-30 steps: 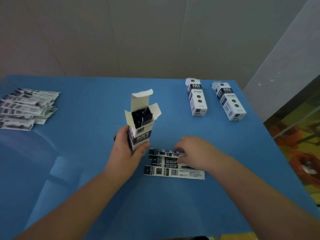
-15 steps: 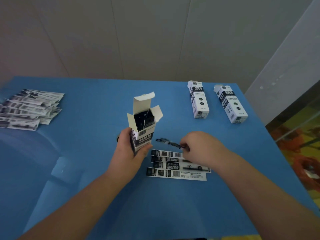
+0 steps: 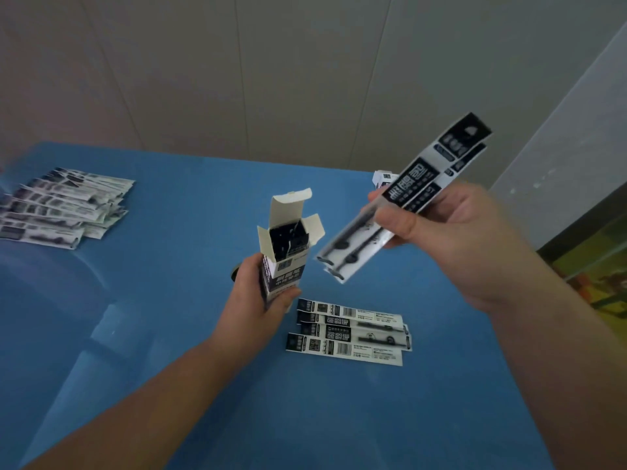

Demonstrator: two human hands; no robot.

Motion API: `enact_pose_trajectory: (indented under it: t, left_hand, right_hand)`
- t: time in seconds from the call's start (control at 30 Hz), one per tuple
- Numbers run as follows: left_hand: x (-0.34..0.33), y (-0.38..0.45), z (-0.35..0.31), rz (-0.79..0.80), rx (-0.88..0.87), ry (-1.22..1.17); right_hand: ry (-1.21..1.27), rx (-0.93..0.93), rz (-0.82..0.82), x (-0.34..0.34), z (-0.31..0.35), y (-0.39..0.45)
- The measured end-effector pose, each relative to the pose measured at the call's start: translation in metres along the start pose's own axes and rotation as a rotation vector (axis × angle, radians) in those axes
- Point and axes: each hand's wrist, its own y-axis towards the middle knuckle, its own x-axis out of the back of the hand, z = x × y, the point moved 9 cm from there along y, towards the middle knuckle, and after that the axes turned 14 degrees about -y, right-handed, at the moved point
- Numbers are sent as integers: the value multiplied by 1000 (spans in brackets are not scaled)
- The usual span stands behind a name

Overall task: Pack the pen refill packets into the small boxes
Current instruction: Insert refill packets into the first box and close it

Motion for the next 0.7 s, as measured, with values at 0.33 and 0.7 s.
enact_pose_trajectory:
  t: [0.33,0.7]
  left_hand:
    - [1,-1,-2,-1,-40,47]
    - [0,0,0,4,-25,38]
  right_hand:
    - [-76,114,69,-28,31,30]
    - [-203,103,293,-44,22,46]
